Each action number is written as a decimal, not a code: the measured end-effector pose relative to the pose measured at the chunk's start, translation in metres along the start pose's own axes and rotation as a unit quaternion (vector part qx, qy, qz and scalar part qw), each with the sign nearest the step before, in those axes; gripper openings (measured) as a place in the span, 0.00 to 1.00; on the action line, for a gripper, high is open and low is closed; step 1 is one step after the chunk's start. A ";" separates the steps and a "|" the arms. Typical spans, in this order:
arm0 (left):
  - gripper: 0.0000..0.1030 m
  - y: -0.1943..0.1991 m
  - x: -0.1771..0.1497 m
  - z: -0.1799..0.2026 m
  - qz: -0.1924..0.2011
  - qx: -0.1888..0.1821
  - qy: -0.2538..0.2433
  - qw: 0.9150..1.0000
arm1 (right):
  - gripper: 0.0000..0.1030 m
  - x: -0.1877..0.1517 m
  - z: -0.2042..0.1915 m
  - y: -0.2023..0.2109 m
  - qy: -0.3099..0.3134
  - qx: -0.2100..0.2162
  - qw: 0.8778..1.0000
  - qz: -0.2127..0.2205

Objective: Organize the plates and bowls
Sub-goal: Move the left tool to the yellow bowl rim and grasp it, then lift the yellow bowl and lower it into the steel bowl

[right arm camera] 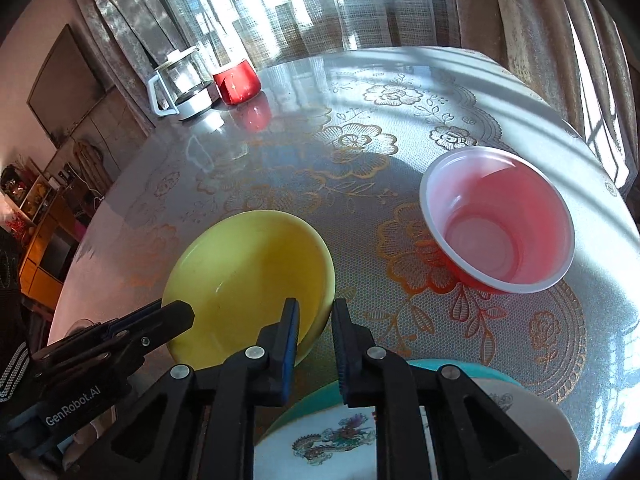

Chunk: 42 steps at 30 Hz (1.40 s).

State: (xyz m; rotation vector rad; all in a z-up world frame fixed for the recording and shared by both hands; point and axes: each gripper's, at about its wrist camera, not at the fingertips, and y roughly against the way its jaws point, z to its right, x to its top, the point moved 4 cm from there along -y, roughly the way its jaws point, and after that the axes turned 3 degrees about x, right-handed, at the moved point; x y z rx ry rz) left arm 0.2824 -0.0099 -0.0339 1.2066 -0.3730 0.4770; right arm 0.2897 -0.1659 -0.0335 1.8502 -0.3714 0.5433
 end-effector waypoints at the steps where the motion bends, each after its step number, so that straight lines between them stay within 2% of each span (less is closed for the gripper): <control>1: 0.22 0.002 0.001 -0.004 0.001 0.003 0.002 1.000 | 0.17 0.000 -0.004 -0.002 0.003 0.003 1.000 -0.003; 8: 0.24 0.007 0.009 -0.030 0.009 0.009 0.025 1.000 | 0.20 -0.006 -0.023 -0.014 0.014 0.018 1.000 -0.017; 11: 0.34 0.005 0.008 -0.036 0.001 0.007 0.034 0.999 | 0.25 -0.007 -0.025 -0.015 0.006 0.026 0.999 -0.023; 13: 0.37 0.005 0.008 -0.039 -0.001 0.001 0.040 0.999 | 0.27 -0.008 -0.023 -0.015 0.001 0.025 0.999 -0.021; 19: 0.28 0.005 0.003 -0.022 0.000 0.000 -0.008 1.000 | 0.27 -0.012 -0.024 -0.013 -0.007 0.031 0.999 -0.019; 24: 0.16 0.004 0.001 -0.022 0.001 0.008 -0.011 1.000 | 0.28 -0.015 -0.024 -0.012 -0.007 0.028 0.999 -0.018; 30: 0.16 0.007 -0.004 -0.020 0.013 0.011 -0.014 1.000 | 0.26 -0.017 -0.026 -0.008 0.005 0.012 1.000 -0.003; 42: 0.16 0.044 -0.016 -0.014 0.064 -0.004 -0.020 0.998 | 0.26 -0.022 -0.030 0.016 -0.007 0.036 0.999 0.028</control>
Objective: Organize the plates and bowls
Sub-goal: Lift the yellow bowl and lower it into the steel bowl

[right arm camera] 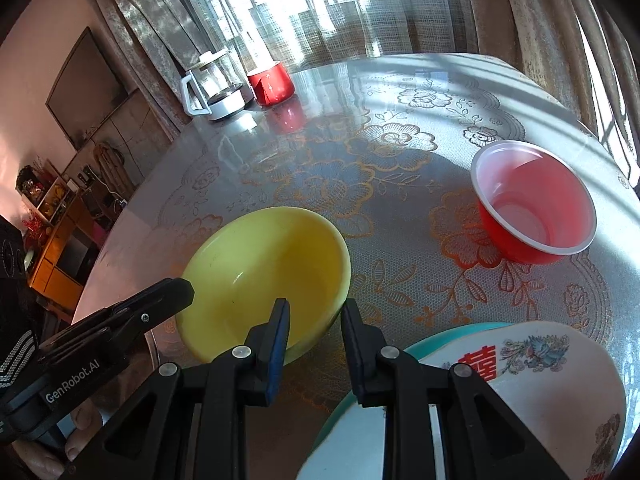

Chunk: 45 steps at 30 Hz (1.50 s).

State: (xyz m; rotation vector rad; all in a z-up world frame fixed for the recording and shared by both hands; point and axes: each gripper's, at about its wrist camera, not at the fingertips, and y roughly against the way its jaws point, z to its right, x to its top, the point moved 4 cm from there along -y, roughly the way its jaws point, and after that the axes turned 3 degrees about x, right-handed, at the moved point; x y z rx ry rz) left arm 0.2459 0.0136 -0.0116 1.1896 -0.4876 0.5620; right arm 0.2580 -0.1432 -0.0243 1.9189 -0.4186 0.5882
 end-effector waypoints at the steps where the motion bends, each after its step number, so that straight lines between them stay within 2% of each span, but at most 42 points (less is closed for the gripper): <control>1: 0.16 0.004 -0.001 0.001 0.004 -0.002 -0.001 1.000 | 0.26 -0.001 -0.001 0.003 -0.001 0.003 1.000 0.004; 17: 0.16 0.061 -0.027 0.014 0.061 -0.015 -0.026 0.998 | 0.26 -0.032 -0.013 0.048 -0.012 0.032 0.998 0.048; 28: 0.16 0.093 -0.048 0.003 0.078 -0.032 -0.011 0.996 | 0.26 -0.058 -0.029 0.074 -0.016 0.064 0.995 0.072; 35: 0.16 0.119 -0.059 -0.022 0.094 -0.026 0.018 0.995 | 0.26 -0.063 -0.054 0.081 0.001 0.095 0.992 0.080; 45: 0.16 0.139 -0.079 -0.070 0.102 0.002 0.061 0.993 | 0.26 -0.077 -0.103 0.059 0.043 0.132 0.989 0.055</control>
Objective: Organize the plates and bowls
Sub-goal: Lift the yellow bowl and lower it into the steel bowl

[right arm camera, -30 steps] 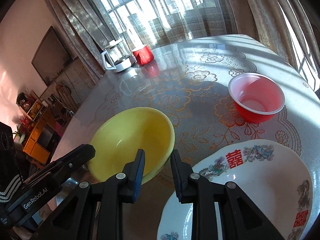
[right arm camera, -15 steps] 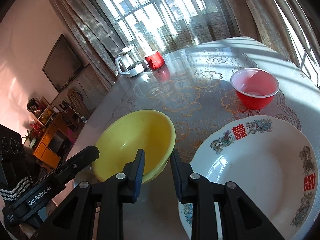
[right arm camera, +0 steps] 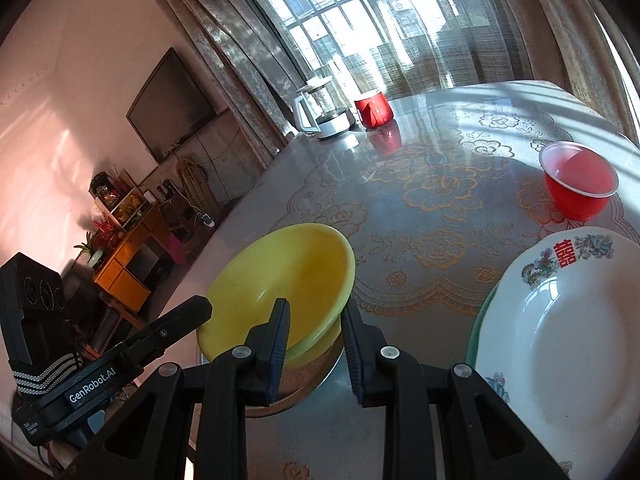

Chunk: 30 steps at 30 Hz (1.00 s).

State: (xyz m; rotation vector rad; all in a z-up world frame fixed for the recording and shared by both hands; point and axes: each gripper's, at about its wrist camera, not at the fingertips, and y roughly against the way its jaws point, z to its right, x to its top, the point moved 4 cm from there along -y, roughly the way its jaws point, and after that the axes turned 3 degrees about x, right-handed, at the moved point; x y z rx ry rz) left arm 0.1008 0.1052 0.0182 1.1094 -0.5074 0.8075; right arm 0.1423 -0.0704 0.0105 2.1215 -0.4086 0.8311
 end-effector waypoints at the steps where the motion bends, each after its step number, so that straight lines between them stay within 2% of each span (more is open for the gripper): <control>1: 0.16 0.001 -0.002 -0.004 -0.001 0.004 0.004 1.000 | 0.26 -0.001 -0.003 -0.003 0.002 0.000 1.000 -0.003; 13: 0.16 0.000 -0.013 -0.035 -0.003 0.035 0.027 0.999 | 0.26 -0.014 -0.018 -0.039 0.024 0.005 0.999 -0.036; 19: 0.16 -0.014 -0.020 -0.047 -0.022 0.046 0.037 0.998 | 0.26 -0.018 -0.016 -0.054 0.027 -0.009 0.998 -0.050; 24: 0.16 -0.022 -0.023 -0.050 -0.029 0.054 0.032 0.998 | 0.26 -0.022 -0.019 -0.059 0.056 -0.036 0.996 -0.059; 30: 0.16 -0.024 -0.023 -0.054 -0.030 0.059 0.032 0.997 | 0.28 -0.026 -0.017 -0.066 0.059 -0.039 0.995 -0.067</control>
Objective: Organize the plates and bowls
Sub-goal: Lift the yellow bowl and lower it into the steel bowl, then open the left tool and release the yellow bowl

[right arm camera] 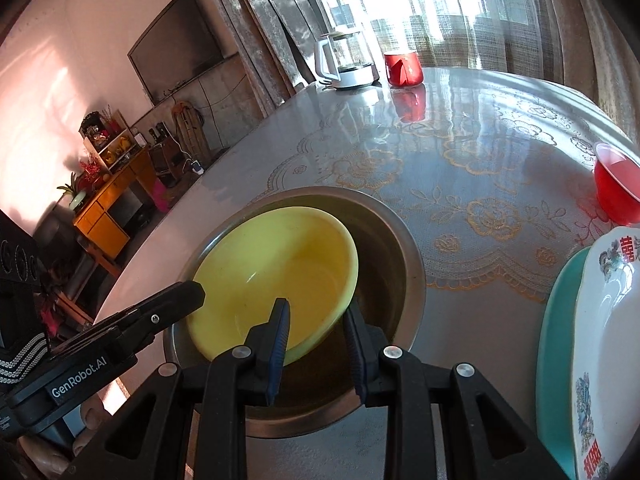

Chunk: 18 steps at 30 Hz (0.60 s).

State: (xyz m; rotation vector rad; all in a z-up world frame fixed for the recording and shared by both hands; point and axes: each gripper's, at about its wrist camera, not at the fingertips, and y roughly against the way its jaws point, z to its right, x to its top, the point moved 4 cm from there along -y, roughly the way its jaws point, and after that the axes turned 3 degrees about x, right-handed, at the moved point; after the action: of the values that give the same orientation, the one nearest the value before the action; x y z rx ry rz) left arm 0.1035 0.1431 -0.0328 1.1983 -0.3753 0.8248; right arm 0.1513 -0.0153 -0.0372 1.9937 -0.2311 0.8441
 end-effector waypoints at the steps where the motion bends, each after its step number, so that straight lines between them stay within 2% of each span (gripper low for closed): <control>1: 0.16 -0.001 0.000 -0.001 -0.001 0.001 0.001 1.000 | 0.29 0.000 -0.001 0.000 0.002 -0.001 1.000 0.000; 9: 0.16 -0.002 -0.001 0.001 -0.003 -0.001 0.002 1.000 | 0.31 -0.002 -0.002 0.001 -0.002 0.006 1.000 0.003; 18: 0.16 0.002 -0.001 0.000 -0.001 -0.003 0.003 1.000 | 0.33 -0.002 -0.004 0.007 0.014 -0.025 0.999 0.014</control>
State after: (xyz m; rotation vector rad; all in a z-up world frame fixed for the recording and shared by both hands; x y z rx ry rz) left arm 0.1011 0.1432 -0.0323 1.1905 -0.3704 0.8251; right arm 0.1450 -0.0164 -0.0324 1.9350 -0.2615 0.8761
